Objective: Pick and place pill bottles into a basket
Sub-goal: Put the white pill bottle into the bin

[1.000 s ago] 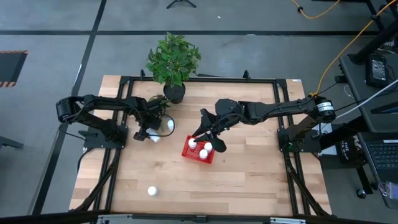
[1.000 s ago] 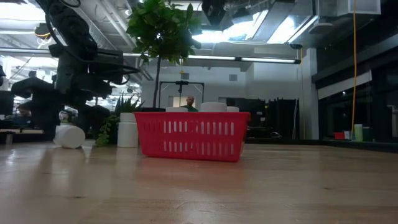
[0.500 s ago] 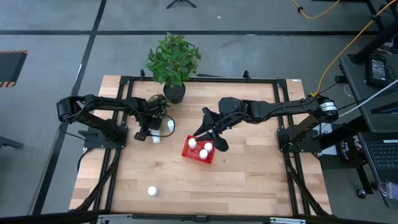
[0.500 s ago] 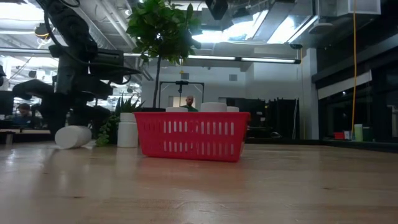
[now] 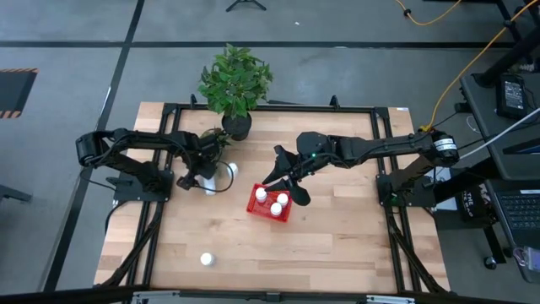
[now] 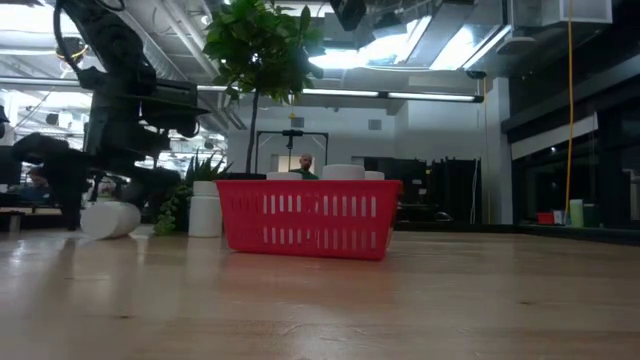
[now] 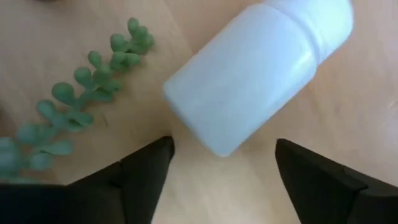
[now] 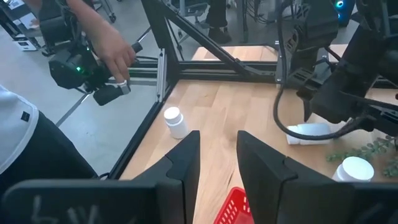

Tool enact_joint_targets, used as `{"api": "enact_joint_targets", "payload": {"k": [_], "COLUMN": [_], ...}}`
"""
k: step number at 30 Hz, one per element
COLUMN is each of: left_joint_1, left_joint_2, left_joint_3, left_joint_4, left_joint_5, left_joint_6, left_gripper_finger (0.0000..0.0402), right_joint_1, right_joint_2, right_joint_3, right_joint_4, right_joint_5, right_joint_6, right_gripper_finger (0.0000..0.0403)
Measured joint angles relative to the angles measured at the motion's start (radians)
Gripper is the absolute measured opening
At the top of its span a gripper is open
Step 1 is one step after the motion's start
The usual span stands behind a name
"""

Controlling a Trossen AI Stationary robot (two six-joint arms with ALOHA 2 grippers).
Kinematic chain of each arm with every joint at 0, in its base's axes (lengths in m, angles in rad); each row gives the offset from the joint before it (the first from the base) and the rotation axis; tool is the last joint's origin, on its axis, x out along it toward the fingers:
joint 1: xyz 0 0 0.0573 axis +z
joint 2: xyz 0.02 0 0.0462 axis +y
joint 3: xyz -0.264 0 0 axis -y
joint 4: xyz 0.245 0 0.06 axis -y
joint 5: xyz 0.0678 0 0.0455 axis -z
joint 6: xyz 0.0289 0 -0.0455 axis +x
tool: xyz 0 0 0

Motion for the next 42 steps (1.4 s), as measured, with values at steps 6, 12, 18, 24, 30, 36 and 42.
{"api": "enact_joint_targets", "payload": {"k": [6, 12, 18, 24, 30, 36, 42], "left_joint_1": [0.0, -0.006, -0.075, -0.141, -0.21, -0.293, -0.363], "left_joint_2": [0.008, 0.01, 0.009, 0.008, 0.007, 0.006, 0.005], "left_joint_3": [0.037, 0.08, 0.08, 0.08, 0.082, 0.082, 0.083], "left_joint_4": [0.019, 0.062, 0.03, 0.009, -0.001, -0.001, 0.001], "left_joint_5": [-0.127, -0.231, -0.215, -0.228, -0.244, -0.243, -0.238], "left_joint_6": [0.109, 0.148, 0.192, 0.225, 0.257, 0.242, 0.196], "left_gripper_finger": [0.0309, 0.0309, 0.0309, 0.0309, 0.0309, 0.0309, 0.0308], "right_joint_1": [0.0, 0.0, 0.0, 0.0, 0.0, 0.0, 0.0], "right_joint_2": [0.0, 0.0, 0.0, 0.0, 0.0, 0.0, 0.0], "right_joint_3": [0.0, 0.0, 0.0, 0.0, 0.0, 0.0, 0.0], "right_joint_4": [0.0, 0.0, 0.0, 0.0, 0.0, 0.0, 0.0], "right_joint_5": [0.0, 0.0, 0.0, 0.0, 0.0, 0.0, 0.0], "right_joint_6": [0.0, 0.001, 0.003, 0.003, 0.003, 0.002, 0.0], "right_gripper_finger": [0.0108, 0.0108, 0.0108, 0.0108, 0.0108, 0.0108, 0.0108]}}
